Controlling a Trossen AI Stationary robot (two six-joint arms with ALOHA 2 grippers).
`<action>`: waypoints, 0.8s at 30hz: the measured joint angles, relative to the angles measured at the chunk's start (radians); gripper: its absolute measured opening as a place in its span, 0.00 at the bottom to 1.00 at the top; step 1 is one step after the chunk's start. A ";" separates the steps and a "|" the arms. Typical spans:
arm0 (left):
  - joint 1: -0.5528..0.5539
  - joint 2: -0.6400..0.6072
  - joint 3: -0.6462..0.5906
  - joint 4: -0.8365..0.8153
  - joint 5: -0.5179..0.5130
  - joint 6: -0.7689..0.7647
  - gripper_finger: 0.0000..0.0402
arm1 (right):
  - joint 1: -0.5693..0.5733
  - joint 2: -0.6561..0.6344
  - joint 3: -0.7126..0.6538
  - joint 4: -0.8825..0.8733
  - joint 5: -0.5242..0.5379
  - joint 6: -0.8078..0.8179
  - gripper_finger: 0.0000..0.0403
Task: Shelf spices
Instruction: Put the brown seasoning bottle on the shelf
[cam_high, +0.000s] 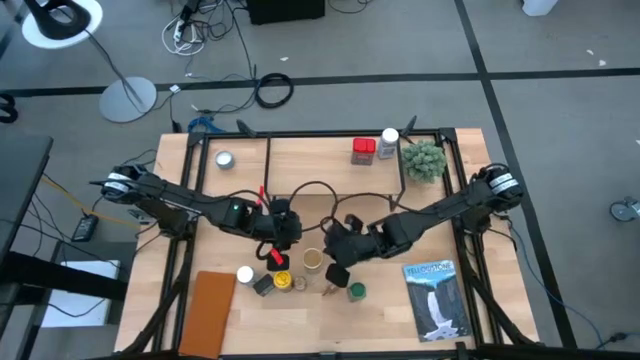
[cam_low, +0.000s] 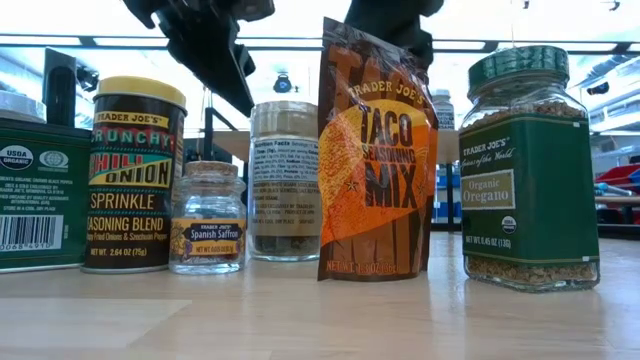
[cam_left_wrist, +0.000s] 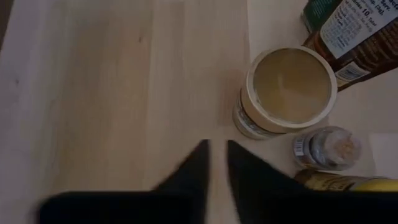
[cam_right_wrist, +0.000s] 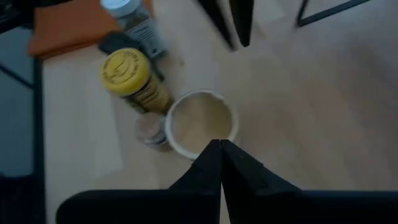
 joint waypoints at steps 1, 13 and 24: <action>0.000 0.000 0.000 0.005 -0.005 0.013 0.04 | -0.002 0.000 0.000 0.002 -0.012 -0.001 0.02; 0.000 0.017 0.000 0.022 -0.011 0.051 0.00 | -0.001 0.059 0.000 0.117 -0.241 -0.031 0.00; 0.000 0.100 0.000 0.076 0.013 0.048 0.00 | -0.009 0.117 0.000 0.114 -0.201 -0.033 0.00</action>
